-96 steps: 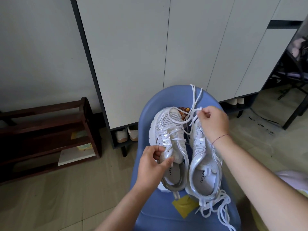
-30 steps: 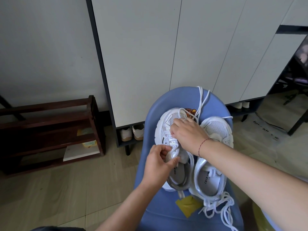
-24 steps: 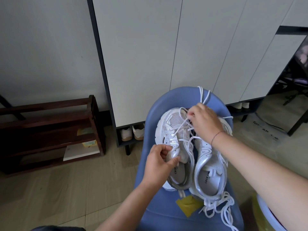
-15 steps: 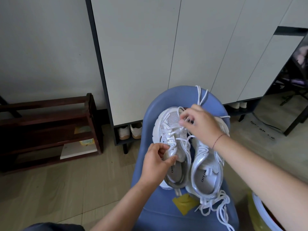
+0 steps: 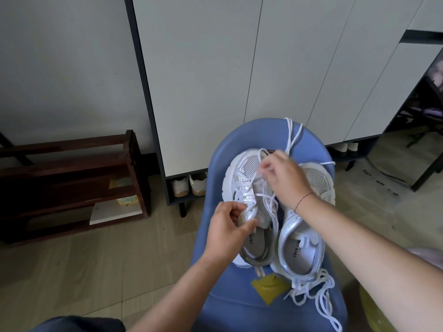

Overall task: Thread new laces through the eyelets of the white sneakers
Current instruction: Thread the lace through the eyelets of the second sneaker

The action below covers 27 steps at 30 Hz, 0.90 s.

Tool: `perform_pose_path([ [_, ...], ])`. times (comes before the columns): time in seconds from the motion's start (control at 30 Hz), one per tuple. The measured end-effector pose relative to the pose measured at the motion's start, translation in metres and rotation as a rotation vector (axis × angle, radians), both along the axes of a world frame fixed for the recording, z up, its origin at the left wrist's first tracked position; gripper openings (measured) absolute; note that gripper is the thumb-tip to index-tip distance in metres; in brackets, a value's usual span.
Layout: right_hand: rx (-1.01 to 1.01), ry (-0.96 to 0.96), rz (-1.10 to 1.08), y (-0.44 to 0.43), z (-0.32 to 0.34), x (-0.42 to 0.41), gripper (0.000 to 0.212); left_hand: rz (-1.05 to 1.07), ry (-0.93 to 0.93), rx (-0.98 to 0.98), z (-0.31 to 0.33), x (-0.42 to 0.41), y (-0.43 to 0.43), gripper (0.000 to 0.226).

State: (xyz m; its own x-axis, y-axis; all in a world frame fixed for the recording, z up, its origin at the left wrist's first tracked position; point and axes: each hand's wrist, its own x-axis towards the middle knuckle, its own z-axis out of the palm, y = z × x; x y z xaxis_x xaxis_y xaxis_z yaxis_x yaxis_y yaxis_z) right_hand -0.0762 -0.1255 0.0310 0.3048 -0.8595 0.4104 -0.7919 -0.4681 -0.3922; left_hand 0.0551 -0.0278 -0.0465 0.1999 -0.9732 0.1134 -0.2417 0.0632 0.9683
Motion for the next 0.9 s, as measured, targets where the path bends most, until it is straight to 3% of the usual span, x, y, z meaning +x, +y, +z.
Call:
perform_pose_path([
  [0.1, -0.092, -0.349, -0.232, -0.014, 0.017, -0.019, 0.011, -0.002, -0.008, 0.006, 0.0, 0.001, 0.0, 0.031],
  [0.17, -0.138, -0.409, -0.331, -0.017, 0.022, -0.03, 0.011, 0.001, -0.01, 0.011, -0.001, 0.0, 0.0, 0.03],
  [0.27, -0.123, -0.265, -0.262, -0.011, 0.02, -0.031, 0.007, 0.005, -0.008, 0.012, -0.001, -0.001, -0.001, 0.03],
  [0.43, -0.003, 0.095, 0.162, 0.007, 0.012, -0.001, 0.019, 0.014, -0.011, 0.02, 0.0, -0.003, -0.002, 0.031],
  [0.53, 0.076, 0.26, 0.205, 0.012, 0.001, 0.01, 0.018, 0.017, 0.004, 0.021, 0.0, -0.002, -0.001, 0.03],
  [0.8, 0.015, 0.406, 0.196, 0.007, -0.006, 0.013, 0.01, 0.008, 0.0, 0.024, 0.001, -0.001, -0.001, 0.029],
  [0.9, 0.005, 0.249, 0.156, -0.001, -0.003, 0.01, 0.01, 0.004, 0.005, 0.023, 0.001, -0.001, -0.001, 0.029],
])
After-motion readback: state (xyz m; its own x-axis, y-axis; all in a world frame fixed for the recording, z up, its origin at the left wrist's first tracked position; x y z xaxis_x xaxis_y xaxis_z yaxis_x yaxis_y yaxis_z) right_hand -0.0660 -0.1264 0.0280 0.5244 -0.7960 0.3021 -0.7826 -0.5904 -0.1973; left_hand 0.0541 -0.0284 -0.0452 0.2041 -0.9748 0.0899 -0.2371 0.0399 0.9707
